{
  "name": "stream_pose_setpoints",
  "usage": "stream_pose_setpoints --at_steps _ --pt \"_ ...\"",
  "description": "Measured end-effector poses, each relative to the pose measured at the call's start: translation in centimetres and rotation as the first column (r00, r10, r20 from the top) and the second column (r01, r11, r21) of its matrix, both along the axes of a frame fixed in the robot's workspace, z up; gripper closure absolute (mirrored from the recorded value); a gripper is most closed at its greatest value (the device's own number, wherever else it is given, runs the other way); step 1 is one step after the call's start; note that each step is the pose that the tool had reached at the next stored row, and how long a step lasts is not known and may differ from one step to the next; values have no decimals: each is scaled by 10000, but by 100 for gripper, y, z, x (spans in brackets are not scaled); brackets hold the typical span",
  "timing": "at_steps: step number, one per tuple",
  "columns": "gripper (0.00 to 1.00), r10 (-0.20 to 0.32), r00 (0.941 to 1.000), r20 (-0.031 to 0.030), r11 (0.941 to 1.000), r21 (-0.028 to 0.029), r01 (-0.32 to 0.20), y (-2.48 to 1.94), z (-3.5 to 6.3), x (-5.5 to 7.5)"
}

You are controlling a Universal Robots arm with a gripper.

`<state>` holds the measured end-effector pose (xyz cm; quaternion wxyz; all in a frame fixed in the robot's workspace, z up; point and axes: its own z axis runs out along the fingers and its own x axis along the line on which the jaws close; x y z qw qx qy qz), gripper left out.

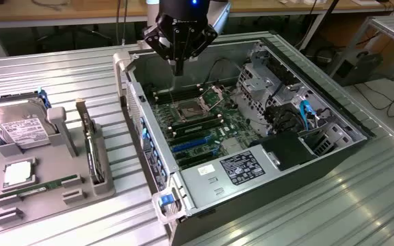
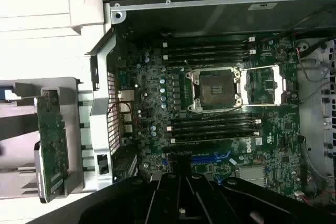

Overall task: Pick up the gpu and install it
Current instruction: 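Reach for the gpu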

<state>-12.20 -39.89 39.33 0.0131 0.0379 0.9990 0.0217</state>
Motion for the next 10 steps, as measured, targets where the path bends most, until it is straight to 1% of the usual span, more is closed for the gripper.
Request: stream_pose_setpoints --at_steps 10 --pt "89 0 10000 0 10000 -1 0 0 0 0"
